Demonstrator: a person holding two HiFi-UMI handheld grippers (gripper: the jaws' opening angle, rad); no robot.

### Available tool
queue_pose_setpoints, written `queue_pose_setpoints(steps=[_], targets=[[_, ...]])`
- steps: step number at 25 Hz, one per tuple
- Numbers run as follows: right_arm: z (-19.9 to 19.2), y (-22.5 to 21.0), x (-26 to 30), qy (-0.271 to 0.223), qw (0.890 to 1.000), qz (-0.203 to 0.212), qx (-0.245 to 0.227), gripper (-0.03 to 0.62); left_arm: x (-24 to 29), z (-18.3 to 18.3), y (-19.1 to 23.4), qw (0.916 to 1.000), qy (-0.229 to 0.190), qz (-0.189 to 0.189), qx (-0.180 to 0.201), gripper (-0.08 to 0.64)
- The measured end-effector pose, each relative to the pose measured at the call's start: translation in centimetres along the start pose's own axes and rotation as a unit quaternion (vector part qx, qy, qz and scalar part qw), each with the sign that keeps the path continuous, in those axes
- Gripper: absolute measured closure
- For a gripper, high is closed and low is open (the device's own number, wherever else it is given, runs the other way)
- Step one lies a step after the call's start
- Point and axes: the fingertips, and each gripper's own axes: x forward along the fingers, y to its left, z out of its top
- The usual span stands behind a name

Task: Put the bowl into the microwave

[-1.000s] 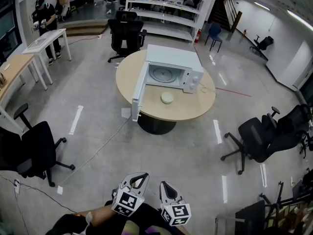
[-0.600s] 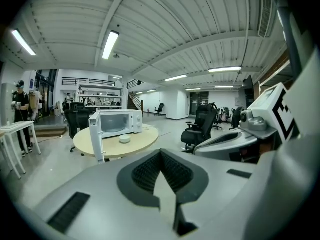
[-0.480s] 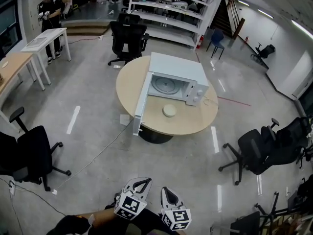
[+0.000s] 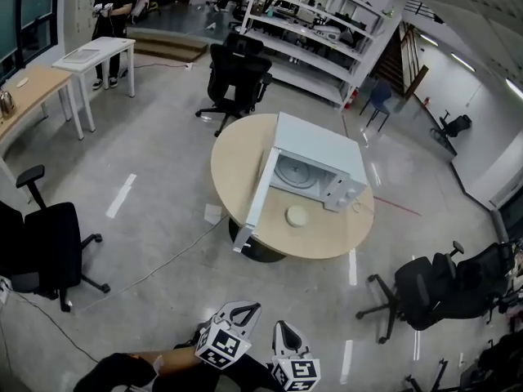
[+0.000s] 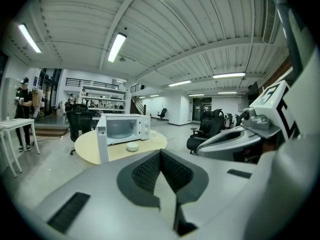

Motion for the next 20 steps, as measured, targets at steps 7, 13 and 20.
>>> queue_pose_setpoints(steps=[7,13,20], targets=[[2.0,1.1,3.1,-0.006,1.0,0.004,-0.027,0.577,0.2,0.9,3.4,0.9998,-0.02,0.004,-0.001,0.512],[3.5,1.3,5.2,-0.009,0.999,-0.005,-0.04,0.577,0.6,1.7,5.9,0.9995,-0.033,0.0,0.001,0.512],[4.3,1.7,6.7,-0.009,0.999,-0.012,-0.046,0.577,0.7,2.2,7.4,0.9991,-0.04,-0.01,0.008,0.512]])
